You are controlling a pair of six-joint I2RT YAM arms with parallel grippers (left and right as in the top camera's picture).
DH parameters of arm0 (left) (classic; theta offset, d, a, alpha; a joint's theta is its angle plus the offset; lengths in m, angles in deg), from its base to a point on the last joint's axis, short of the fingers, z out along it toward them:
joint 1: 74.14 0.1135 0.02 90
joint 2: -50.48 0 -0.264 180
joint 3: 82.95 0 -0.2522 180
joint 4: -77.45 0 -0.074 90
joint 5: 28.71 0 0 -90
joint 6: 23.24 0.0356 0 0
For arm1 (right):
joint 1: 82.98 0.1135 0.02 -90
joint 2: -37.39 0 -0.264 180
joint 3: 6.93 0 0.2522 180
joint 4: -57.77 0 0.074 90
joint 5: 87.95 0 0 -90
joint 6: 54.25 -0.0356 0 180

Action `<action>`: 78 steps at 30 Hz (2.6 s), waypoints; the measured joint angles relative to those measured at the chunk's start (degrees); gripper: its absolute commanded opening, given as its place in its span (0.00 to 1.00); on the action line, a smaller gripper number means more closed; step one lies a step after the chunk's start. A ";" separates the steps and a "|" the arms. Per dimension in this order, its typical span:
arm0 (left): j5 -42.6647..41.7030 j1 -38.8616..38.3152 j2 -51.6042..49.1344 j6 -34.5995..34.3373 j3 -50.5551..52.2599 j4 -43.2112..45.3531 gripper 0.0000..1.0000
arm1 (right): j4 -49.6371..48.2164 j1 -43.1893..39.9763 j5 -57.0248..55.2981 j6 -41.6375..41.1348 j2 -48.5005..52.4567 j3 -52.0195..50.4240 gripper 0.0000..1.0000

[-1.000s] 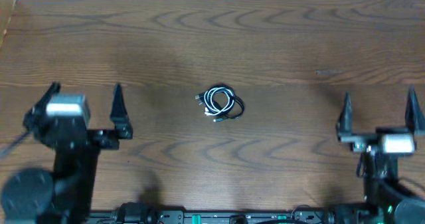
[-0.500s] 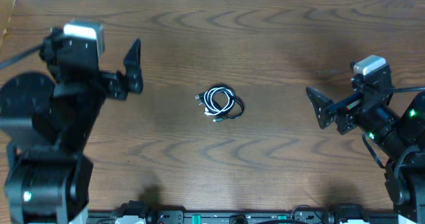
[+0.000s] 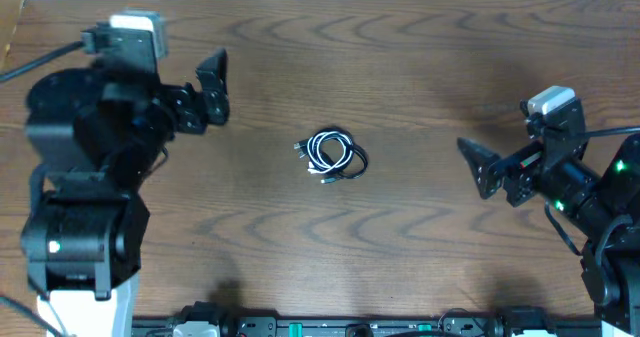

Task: Untangle cables
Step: 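Raise both grippers and move them toward the cable bundle, then lower both grippers onto the black and white cable bundle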

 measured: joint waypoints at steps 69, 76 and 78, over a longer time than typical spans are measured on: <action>-5.95 -15.91 -53.35 -15.23 0.48 -9.55 0.52 | -16.72 22.49 -3.30 -24.13 57.35 0.28 0.38; -0.61 -19.82 -53.35 -18.12 0.52 -9.44 0.52 | -16.65 22.49 -6.67 -24.70 57.64 0.28 0.57; 1.27 -20.79 -53.35 -18.91 0.94 -8.94 0.52 | -16.33 22.49 -6.95 -24.85 57.64 0.28 0.72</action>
